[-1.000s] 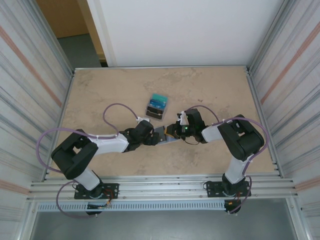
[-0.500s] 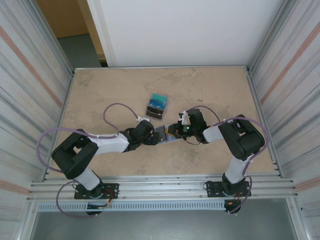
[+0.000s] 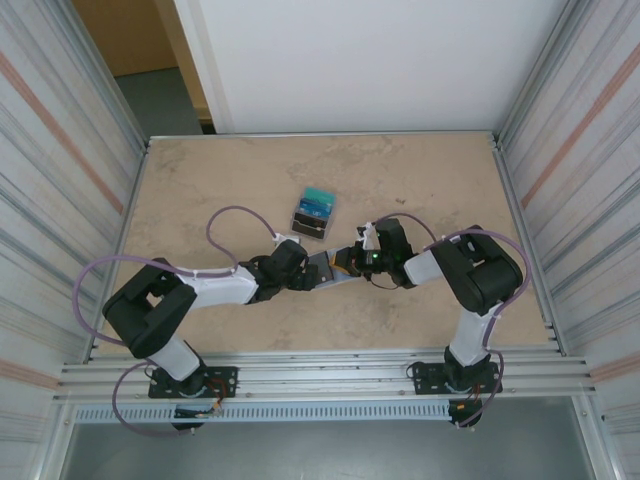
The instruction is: Take the credit cards out of the card holder
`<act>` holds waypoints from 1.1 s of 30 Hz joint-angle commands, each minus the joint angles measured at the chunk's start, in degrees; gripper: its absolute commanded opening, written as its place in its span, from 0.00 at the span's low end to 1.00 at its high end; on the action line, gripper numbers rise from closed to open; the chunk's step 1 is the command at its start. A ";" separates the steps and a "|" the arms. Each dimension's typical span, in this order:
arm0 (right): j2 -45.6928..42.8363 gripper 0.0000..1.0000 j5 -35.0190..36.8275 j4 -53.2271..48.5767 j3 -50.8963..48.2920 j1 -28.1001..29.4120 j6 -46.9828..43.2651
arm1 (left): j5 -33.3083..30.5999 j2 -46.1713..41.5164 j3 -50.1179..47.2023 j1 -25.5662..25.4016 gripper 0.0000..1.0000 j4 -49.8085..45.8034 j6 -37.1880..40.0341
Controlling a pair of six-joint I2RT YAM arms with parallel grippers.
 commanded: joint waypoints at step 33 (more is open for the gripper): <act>-4.16 0.05 0.01 -6.28 -0.28 -0.28 -3.25 | -0.39 1.23 0.49 -0.43 0.99 -2.73 -0.22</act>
